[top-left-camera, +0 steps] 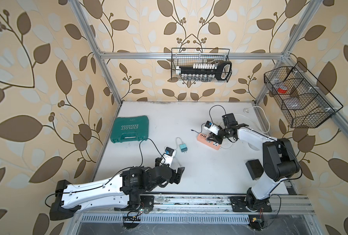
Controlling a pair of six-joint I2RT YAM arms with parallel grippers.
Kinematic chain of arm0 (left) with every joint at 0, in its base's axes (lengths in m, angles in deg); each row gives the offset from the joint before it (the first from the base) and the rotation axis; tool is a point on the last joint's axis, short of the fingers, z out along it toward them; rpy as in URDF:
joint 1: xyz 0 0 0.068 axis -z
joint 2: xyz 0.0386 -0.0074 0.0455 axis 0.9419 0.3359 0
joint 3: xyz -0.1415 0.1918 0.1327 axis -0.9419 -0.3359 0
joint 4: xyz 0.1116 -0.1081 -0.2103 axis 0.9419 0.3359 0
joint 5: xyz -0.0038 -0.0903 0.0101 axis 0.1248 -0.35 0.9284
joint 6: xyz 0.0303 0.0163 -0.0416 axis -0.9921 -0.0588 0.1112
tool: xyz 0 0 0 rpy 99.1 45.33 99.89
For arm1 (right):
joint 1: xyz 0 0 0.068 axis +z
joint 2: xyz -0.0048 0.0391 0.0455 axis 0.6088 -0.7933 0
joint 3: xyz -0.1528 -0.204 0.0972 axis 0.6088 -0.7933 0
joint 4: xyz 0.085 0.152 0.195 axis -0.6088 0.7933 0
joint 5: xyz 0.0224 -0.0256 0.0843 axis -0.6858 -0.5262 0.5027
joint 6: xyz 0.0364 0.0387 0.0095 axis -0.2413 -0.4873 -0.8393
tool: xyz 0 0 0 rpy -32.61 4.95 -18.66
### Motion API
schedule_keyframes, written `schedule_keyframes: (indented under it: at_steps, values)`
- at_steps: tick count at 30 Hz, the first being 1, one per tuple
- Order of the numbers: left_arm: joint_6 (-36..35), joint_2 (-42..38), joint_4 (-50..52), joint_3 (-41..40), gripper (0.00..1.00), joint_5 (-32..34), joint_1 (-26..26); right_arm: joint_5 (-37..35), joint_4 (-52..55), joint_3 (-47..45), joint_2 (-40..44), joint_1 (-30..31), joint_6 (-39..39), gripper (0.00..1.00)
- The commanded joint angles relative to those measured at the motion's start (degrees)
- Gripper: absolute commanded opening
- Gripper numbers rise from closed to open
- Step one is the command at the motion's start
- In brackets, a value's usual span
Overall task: Charge the bluetooth headset
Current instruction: Insert the plug into the socket.
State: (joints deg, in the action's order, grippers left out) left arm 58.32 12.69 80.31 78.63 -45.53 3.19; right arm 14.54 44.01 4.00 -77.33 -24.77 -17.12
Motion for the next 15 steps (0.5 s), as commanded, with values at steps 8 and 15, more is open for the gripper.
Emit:
schedule_keyframes:
  at_steps: [8,15]
  values:
    - [0.7,-1.0,0.0,-0.8,0.98,0.6,0.4,-2.0,-0.2,-0.8,-1.4,0.2,2.7,0.13]
    - [0.5,-1.7,0.4,-1.0,0.98,0.9,0.4,-4.6,-2.8,-2.6,-1.7,0.3,5.2,0.12]
